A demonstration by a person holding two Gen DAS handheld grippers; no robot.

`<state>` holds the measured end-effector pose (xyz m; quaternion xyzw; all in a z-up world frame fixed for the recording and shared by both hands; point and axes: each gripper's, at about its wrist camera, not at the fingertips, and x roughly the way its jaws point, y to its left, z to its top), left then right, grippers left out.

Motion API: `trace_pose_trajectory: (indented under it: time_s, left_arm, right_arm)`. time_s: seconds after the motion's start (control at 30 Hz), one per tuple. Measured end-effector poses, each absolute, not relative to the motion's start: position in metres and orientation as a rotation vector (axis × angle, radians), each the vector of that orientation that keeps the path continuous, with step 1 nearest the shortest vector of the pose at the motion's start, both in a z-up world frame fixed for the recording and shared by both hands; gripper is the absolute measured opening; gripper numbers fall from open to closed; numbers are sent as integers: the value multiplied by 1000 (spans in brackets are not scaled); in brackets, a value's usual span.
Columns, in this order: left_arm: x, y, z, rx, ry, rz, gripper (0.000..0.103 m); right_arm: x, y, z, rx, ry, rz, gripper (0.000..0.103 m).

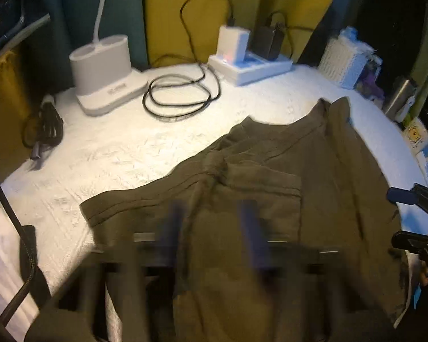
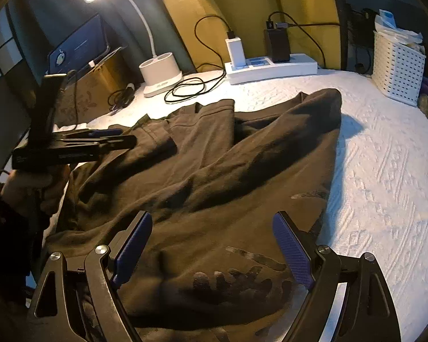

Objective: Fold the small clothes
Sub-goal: 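Lift the held side edge with the left gripper and fold it over the shirt body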

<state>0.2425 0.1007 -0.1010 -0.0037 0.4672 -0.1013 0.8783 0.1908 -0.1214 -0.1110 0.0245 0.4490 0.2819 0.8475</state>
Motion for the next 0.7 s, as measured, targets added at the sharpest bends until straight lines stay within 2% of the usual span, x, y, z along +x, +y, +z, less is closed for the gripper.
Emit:
trace_pose_trajectory:
  time_s: [0.1, 0.27, 0.47, 0.5, 0.53, 0.6, 0.7]
  left_arm:
    - [236, 109, -94, -46, 929, -195, 3]
    - [213, 141, -73, -113, 814, 11, 2]
    - [204, 166, -86, -196, 913, 66, 5]
    - [198, 166, -83, -192, 909, 68, 14]
    - [191, 165, -77, -190, 895, 66, 36]
    - [176, 159, -63, -205, 857, 37, 58]
    - [153, 138, -41, -227, 823, -73, 59]
  right_arm:
    - [194, -124, -114, 57, 955, 579, 87]
    - [197, -123, -113, 54, 954, 578, 88]
    - [192, -114, -110, 29, 950, 598, 88]
    - [190, -113, -109, 26, 947, 599, 88]
    - [187, -113, -108, 21, 943, 598, 88]
    - [182, -114, -107, 14, 937, 592, 88]
    - [174, -120, -104, 19, 929, 578, 88]
